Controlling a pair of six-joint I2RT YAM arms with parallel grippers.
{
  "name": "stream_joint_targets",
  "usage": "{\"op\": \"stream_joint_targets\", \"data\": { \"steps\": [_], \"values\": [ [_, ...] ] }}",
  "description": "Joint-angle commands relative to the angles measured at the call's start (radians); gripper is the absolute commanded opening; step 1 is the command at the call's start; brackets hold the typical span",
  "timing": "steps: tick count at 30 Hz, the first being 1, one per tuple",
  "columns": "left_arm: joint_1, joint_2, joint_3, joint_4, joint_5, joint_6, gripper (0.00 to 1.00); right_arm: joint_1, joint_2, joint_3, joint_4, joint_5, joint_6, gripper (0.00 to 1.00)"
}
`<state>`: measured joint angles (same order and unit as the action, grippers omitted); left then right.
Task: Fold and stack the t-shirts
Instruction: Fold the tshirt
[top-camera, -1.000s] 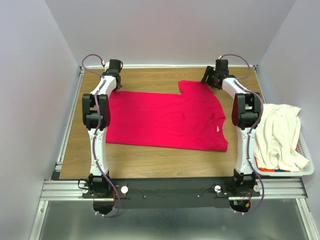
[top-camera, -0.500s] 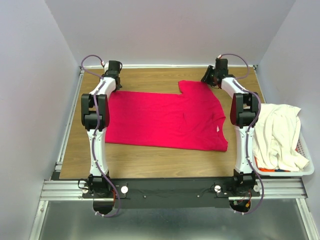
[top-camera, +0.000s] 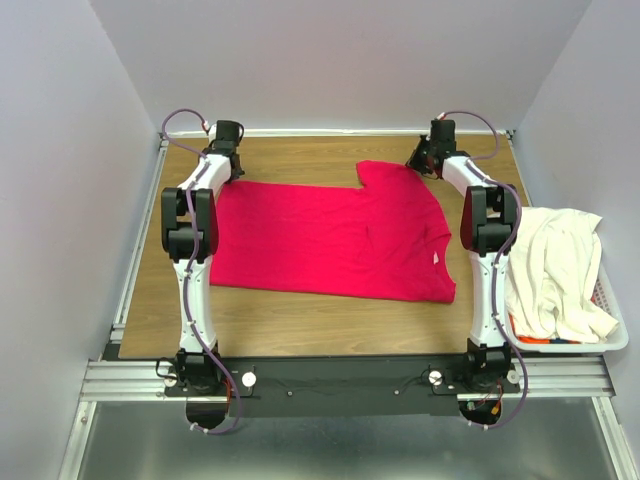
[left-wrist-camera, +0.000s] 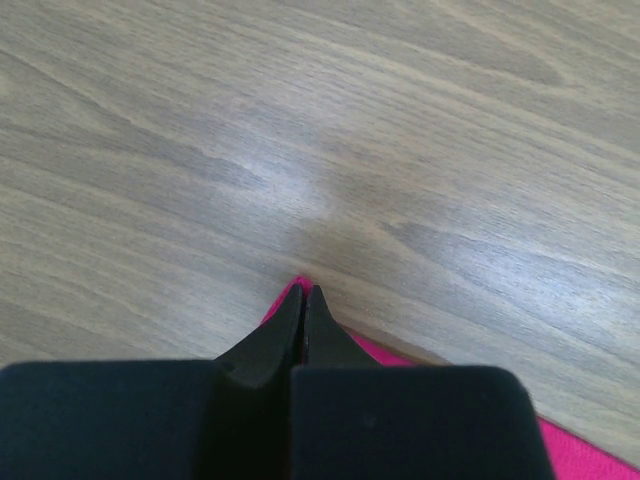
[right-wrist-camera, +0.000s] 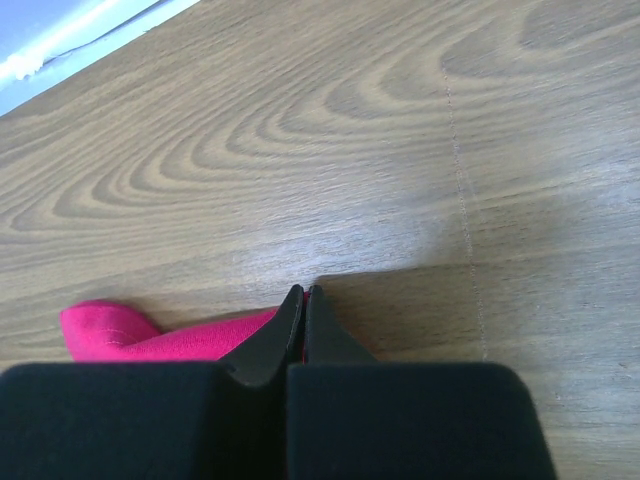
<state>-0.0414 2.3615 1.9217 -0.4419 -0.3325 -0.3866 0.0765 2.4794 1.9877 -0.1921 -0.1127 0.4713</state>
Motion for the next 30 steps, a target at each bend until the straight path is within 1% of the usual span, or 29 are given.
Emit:
{"op": "stream_joint_targets", "data": {
  "steps": [1,9,15,17,22,26,30],
  "values": [
    [0.003,-0.056,0.016,0.039,0.026,0.009,0.0,-0.006,-0.025,0.034,-0.038,0.038,0.0,0.01],
    [0.028,-0.042,0.072,0.046,0.053,0.005,0.0,-0.015,-0.03,0.141,-0.04,0.024,-0.019,0.0],
    [0.034,-0.045,0.069,0.061,0.072,0.003,0.0,-0.015,-0.04,0.161,-0.04,0.022,-0.026,0.01],
    [0.06,-0.053,0.06,0.08,0.09,0.003,0.0,-0.015,-0.051,0.161,-0.04,0.018,-0.026,0.0],
    [0.074,-0.076,0.039,0.112,0.127,0.003,0.0,-0.017,-0.112,0.112,-0.04,0.015,-0.033,0.0],
    [0.087,-0.096,0.016,0.129,0.159,-0.005,0.0,-0.017,-0.213,0.01,-0.038,0.027,-0.034,0.0],
    [0.092,-0.113,0.002,0.134,0.179,-0.005,0.0,-0.017,-0.28,-0.095,-0.037,0.019,-0.031,0.0]
  ]
}}
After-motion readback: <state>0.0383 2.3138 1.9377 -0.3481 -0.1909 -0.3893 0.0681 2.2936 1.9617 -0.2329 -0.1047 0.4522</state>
